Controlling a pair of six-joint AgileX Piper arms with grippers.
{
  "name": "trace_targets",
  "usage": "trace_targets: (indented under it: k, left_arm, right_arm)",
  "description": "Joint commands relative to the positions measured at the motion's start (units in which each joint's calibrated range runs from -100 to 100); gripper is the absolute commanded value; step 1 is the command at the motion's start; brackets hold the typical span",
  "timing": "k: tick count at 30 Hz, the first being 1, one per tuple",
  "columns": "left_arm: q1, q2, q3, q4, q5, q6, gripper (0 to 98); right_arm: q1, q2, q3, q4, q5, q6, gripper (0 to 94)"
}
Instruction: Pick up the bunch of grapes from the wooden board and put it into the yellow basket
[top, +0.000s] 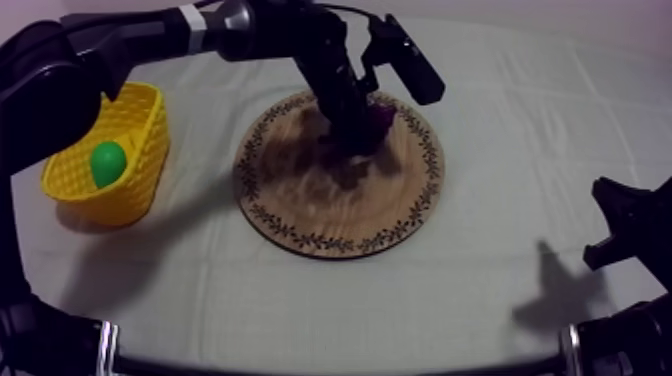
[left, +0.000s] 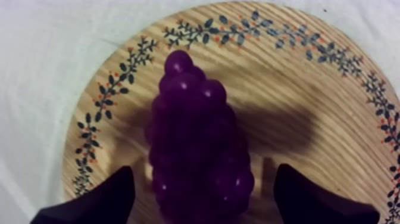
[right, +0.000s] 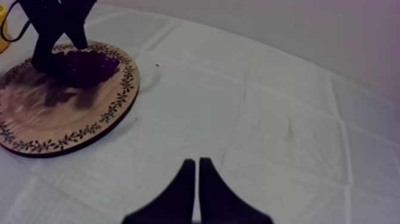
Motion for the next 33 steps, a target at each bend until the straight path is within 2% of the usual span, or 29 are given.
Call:
trace_targets:
  k: [1, 7, 25, 33]
  left_arm:
    - [0.1, 0.9, -0.5, -0.04, 0.0, 0.2, 85.7]
    - [0.3, 2.6, -2.0, -0.23, 0.0, 0.9, 81.7]
    - [0.4, 3.3, -3.5, -0.08, -1.7, 2.3, 47.6]
    - [0.0, 0.1, -1.2, -0.13, -1.2, 3.3, 42.7]
  right_arm:
    - [0.0, 0.0, 0.0, 0.0, 0.0, -0.2, 0.4]
    - [0.0, 0.0, 0.0, 0.0, 0.0, -0.2, 0.4]
    - [0.0, 0.0, 0.0, 0.0, 0.0, -0.2, 0.4]
    - [0.0, 0.0, 0.0, 0.0, 0.0, -0.2, 0.4]
